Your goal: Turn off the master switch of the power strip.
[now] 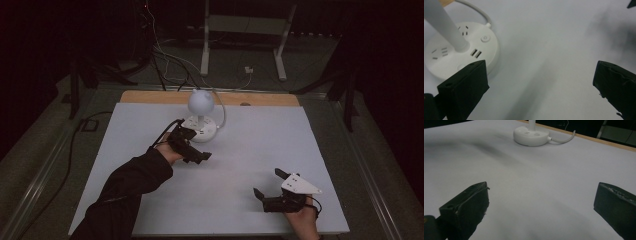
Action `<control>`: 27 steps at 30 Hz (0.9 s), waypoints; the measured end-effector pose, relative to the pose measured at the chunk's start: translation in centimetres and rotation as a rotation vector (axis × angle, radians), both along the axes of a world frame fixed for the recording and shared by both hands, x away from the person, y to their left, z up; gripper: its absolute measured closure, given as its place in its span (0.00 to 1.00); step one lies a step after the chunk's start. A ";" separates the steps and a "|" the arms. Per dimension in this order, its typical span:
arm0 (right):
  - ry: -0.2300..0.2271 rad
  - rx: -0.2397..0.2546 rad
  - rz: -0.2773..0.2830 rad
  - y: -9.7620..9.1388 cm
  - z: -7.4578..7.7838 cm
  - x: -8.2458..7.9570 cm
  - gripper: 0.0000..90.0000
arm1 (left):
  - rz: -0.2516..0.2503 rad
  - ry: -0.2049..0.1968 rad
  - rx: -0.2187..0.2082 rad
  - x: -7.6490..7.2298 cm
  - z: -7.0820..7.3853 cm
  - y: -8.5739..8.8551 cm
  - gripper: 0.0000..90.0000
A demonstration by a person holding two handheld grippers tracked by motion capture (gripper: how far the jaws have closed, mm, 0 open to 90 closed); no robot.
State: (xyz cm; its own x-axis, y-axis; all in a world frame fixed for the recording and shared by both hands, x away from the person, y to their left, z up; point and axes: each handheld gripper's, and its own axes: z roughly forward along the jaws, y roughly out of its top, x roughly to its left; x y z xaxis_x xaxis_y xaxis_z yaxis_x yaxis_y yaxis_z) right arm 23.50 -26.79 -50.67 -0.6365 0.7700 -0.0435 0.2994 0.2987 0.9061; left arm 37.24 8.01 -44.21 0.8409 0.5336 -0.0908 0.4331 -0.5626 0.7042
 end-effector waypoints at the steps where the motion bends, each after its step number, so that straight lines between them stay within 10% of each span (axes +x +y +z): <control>1: 0.000 0.001 0.001 0.0 0.0 0.0 0.00 | 0.005 0.001 -0.003 -0.2 0.0 0.3 0.00; 27: 0.000 -0.015 -0.003 0.2 0.1 -0.1 0.00 | 0.083 -0.004 0.000 -5.8 -2.2 8.2 0.00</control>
